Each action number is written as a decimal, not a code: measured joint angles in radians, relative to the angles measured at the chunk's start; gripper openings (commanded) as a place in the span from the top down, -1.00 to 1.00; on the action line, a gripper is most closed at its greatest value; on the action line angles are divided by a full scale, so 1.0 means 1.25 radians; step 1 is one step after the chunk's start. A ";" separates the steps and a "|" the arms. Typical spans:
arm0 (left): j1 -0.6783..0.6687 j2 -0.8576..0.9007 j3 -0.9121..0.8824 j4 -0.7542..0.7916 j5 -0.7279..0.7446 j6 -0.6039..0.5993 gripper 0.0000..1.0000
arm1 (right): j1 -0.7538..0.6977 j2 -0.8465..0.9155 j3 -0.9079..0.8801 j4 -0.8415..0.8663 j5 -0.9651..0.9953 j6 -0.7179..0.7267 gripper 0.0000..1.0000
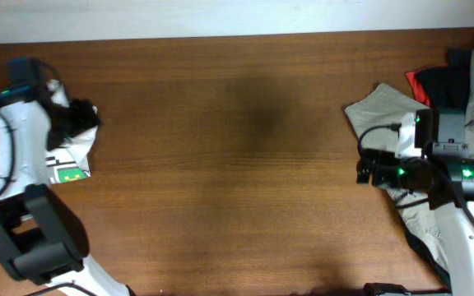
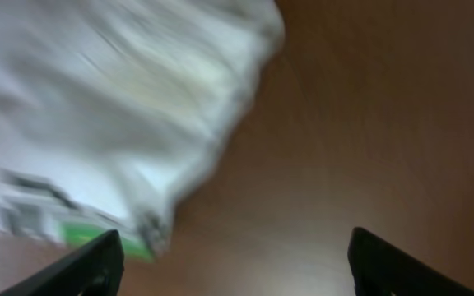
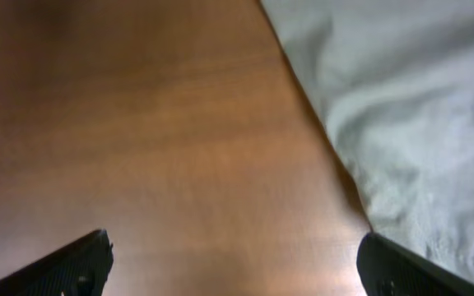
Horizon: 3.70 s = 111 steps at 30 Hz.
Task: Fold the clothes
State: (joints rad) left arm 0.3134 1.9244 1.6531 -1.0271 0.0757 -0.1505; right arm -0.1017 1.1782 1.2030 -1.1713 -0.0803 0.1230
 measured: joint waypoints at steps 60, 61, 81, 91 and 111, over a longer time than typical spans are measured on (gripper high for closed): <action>-0.260 -1.100 -0.529 0.035 -0.038 0.033 -0.98 | 0.054 -0.931 -0.954 0.924 -0.006 -0.103 -0.97; -0.260 -1.100 -0.529 0.035 -0.038 0.033 -0.98 | 0.054 -0.932 -0.954 0.907 -0.007 -0.105 -0.97; -0.260 -1.100 -0.529 0.035 -0.038 0.033 -0.98 | 0.054 -0.931 -0.954 0.886 -0.006 -0.108 -0.97; -0.260 -1.234 -0.649 0.052 -0.087 0.063 -0.98 | 0.054 -0.932 -0.954 0.886 -0.007 -0.108 -0.97; -0.260 -1.529 -1.309 0.764 0.027 0.144 -0.98 | 0.054 -0.932 -0.954 0.886 -0.006 -0.109 -0.97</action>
State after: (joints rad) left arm -0.0113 0.0128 0.0170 -0.0715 0.1093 0.0299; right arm -0.0345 0.0128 0.0101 -0.0643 -0.0883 -0.0128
